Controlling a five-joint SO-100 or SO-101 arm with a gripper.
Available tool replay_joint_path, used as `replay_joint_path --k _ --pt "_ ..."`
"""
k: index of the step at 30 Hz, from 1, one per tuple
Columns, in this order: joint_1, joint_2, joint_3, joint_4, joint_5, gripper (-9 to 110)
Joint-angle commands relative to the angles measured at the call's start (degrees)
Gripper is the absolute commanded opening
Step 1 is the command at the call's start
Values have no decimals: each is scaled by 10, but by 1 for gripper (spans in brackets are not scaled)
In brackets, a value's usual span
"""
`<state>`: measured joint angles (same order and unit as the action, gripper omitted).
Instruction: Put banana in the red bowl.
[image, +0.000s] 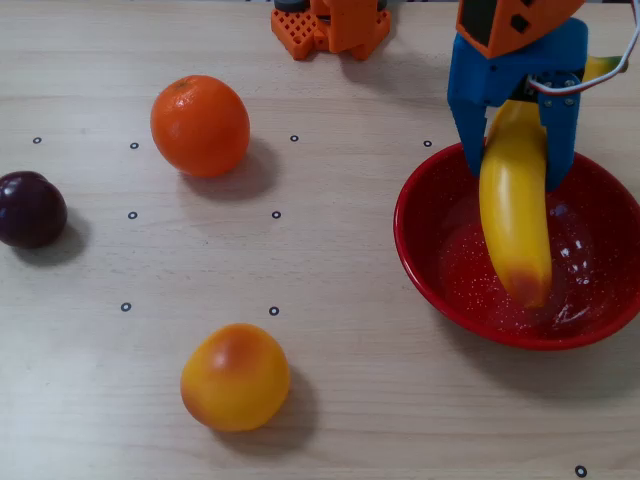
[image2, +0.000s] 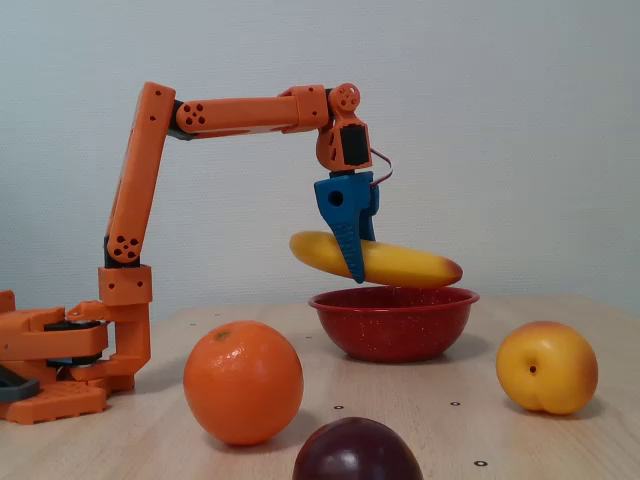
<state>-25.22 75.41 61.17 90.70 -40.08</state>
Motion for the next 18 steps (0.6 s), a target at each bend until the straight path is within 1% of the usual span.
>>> replay_joint_path --k 1,18 --pt "-9 16 -73 1 -19 0" --pt "23 -54 -59 -103 -81 0"
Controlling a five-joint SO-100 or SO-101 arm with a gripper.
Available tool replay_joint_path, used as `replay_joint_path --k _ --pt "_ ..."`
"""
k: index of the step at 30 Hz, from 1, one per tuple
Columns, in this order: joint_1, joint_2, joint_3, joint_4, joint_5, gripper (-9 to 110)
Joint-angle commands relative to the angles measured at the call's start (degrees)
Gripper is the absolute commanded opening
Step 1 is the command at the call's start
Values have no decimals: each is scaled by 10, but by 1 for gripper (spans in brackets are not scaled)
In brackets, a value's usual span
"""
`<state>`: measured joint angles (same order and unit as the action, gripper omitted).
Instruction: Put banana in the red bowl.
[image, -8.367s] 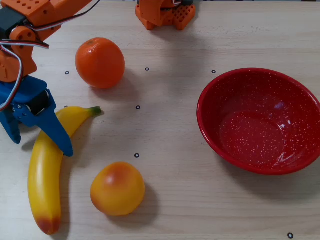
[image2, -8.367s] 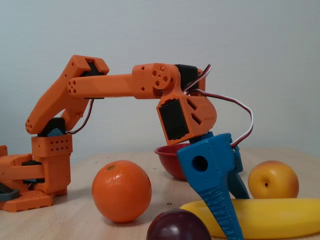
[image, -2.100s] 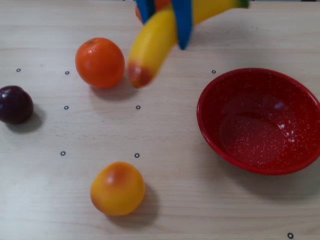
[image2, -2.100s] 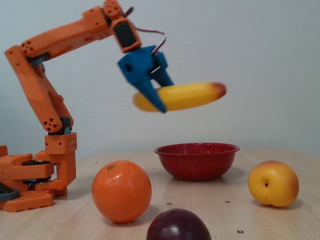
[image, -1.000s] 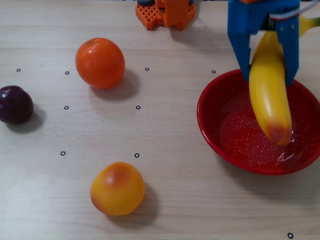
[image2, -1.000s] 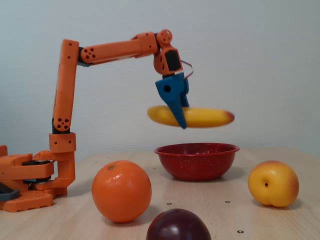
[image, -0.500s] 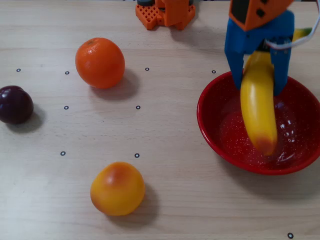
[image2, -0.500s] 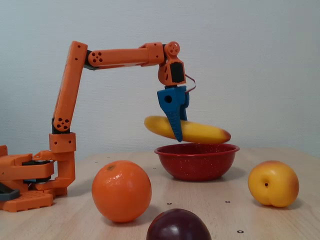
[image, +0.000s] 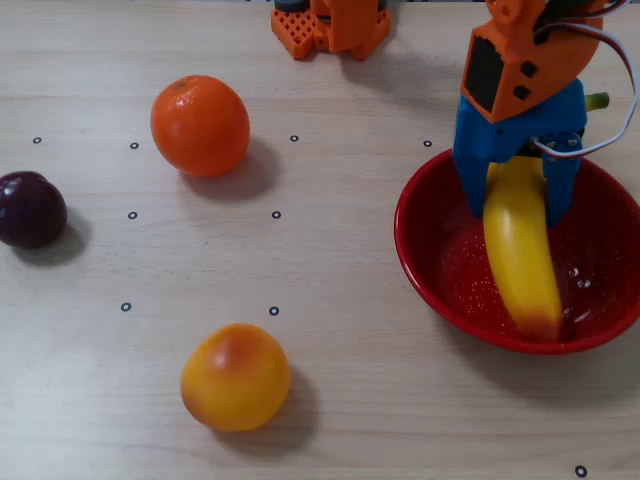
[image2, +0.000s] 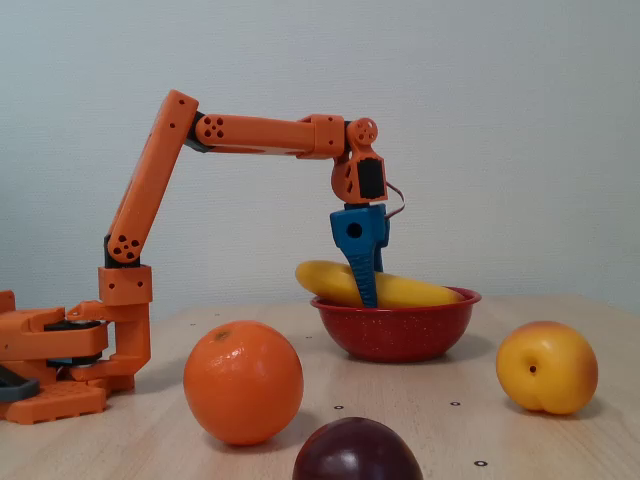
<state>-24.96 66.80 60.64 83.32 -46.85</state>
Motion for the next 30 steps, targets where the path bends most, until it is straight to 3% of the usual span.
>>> replay_joint_path --k 1,7,13,18,26,30 --pt "23 30 -52 -33 -17 0" --pt "32 17 -41 -51 -56 0" --pt "41 20 -33 -48 -102 18" --pt "44 27 -35 -25 -134 20" --pt "47 49 -35 5 -139 40" --pt "49 55 -41 6 -139 42"
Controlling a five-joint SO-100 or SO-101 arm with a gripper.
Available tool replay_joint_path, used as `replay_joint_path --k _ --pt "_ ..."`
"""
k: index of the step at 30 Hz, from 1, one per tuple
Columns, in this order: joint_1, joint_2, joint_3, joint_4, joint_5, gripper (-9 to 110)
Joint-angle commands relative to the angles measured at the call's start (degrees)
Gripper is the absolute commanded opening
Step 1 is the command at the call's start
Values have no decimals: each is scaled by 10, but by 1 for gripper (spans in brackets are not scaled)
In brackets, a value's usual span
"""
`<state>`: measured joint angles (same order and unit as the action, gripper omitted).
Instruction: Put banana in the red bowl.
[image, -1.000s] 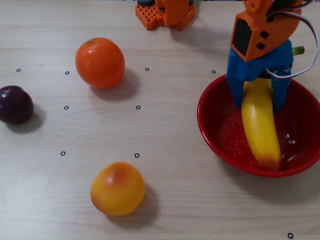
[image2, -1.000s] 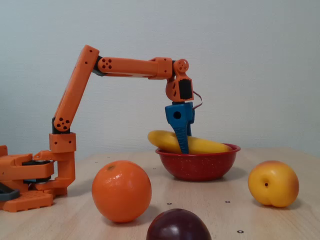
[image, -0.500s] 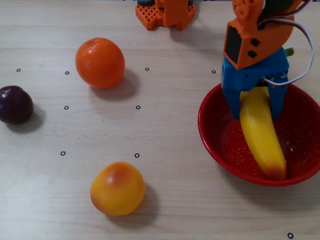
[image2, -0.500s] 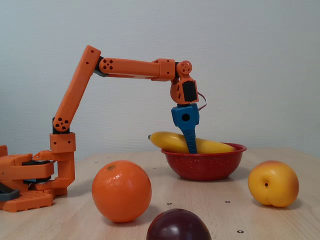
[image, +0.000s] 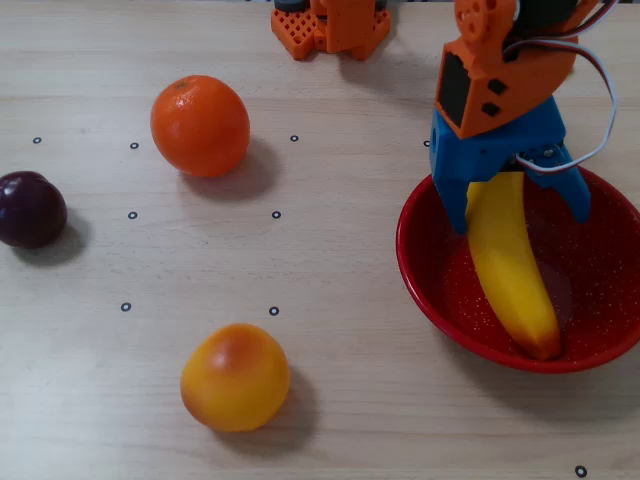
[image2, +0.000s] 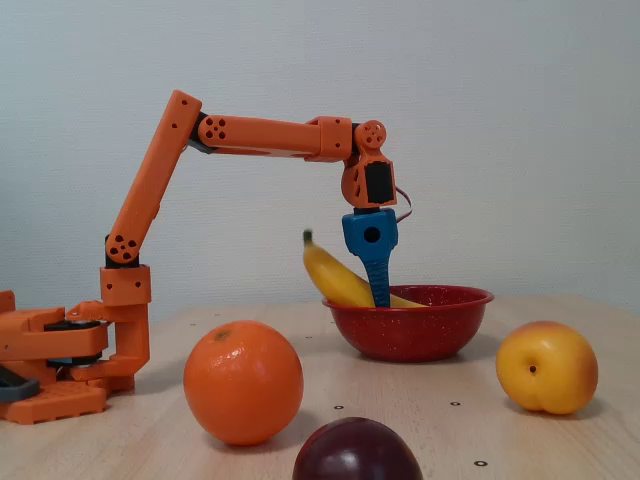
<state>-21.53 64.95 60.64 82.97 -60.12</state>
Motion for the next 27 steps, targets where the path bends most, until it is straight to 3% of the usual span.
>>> replay_joint_path --k 1,18,22,27 --pt "16 76 -46 11 -6 42" --pt "33 178 -91 -110 67 46" --pt "40 211 -90 -81 69 34" --pt "54 249 -79 -54 83 11"
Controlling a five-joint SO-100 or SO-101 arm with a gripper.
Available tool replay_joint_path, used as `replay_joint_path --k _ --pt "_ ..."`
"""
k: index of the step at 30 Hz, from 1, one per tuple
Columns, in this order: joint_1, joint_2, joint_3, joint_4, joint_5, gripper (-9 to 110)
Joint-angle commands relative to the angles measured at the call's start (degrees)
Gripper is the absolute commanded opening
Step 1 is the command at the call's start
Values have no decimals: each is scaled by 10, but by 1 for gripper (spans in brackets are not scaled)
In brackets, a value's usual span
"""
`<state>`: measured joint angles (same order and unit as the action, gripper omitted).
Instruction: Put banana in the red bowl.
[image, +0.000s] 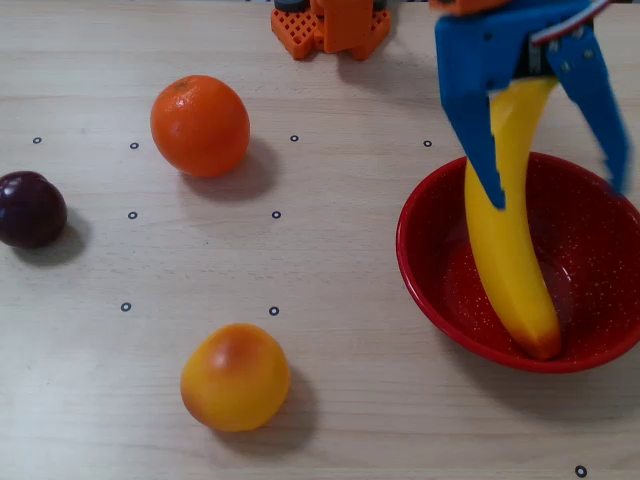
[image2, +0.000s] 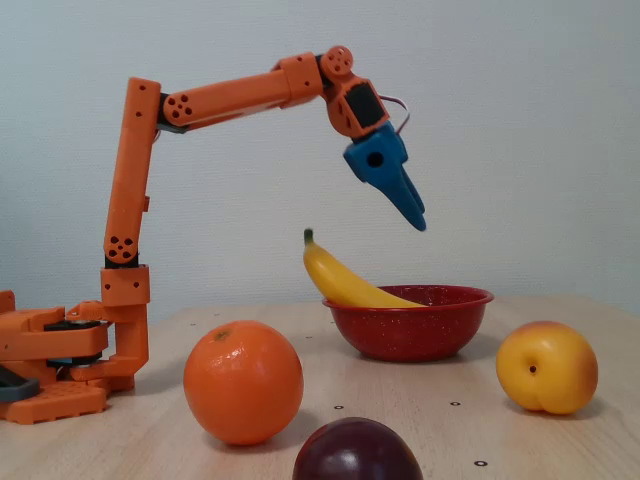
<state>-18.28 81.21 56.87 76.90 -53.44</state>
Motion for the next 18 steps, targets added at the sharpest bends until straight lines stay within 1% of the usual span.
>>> replay_joint_path --k 1,2,7,15,18 --pt "25 93 -40 9 24 3" --pt "28 100 -37 10 33 0" --pt "48 149 1 7 61 0" --pt "88 241 105 -78 140 0" --pt "107 291 171 -123 173 0"
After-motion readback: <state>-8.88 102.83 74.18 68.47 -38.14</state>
